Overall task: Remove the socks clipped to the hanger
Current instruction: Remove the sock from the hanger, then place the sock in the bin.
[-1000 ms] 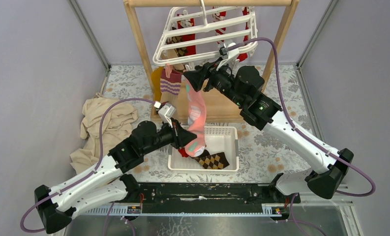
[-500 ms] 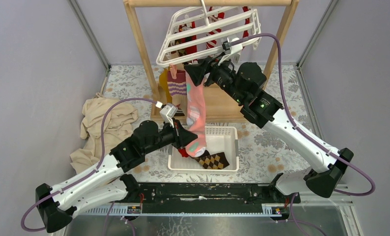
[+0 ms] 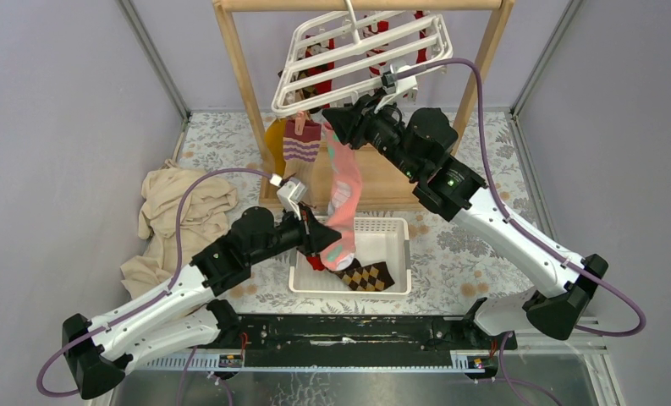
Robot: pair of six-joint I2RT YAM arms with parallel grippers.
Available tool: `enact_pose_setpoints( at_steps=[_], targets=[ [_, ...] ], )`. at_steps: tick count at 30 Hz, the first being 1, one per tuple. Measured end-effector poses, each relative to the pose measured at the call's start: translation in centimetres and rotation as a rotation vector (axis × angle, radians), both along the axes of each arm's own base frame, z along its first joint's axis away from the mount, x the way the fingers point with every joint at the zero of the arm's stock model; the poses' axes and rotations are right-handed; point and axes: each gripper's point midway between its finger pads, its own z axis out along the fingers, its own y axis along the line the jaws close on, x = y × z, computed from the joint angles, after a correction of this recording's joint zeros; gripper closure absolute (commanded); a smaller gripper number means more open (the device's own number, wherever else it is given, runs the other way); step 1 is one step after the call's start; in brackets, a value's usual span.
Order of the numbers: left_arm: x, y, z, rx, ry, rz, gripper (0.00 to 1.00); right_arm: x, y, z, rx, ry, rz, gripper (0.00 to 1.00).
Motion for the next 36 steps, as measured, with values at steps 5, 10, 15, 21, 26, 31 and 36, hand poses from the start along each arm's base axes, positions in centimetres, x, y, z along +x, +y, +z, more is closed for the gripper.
enact_pose_setpoints(
  at_steps=[5, 10, 15, 21, 26, 31, 36],
  targets=[
    [-0.2, -0.1, -0.1, 0.002, 0.002, -0.009, 0.85, 0.0, 0.0, 0.0, 0.000, -0.001, -0.001, 0.59],
    [-0.3, -0.1, -0.2, 0.008, 0.006, -0.011, 0.85, 0.1, 0.0, 0.0, 0.003, 0.002, -0.003, 0.34],
    [-0.5, -0.1, -0.3, 0.009, 0.011, -0.022, 0.85, 0.3, 0.0, -0.8, -0.004, 0.011, -0.012, 0.23],
    [-1.0, -0.3, -0.2, 0.002, 0.014, -0.050, 0.85, -0.1, -0.5, -4.8, -0.046, 0.062, -0.018, 0.18],
    [-1.7, -0.6, 0.0, -0.008, 0.023, -0.083, 0.85, -1.5, -2.0, -8.6, -0.079, 0.122, -0.019, 0.16],
    [-2.2, -0.8, 0.1, -0.020, 0.034, -0.105, 0.84, -2.6, -3.9, -11.0, -0.088, 0.159, -0.048, 0.15],
    [-2.2, -1.4, -1.1, -0.022, 0.055, -0.116, 0.75, -3.4, -5.2, -12.4, -0.088, 0.180, -0.068, 0.15]
  ],
)
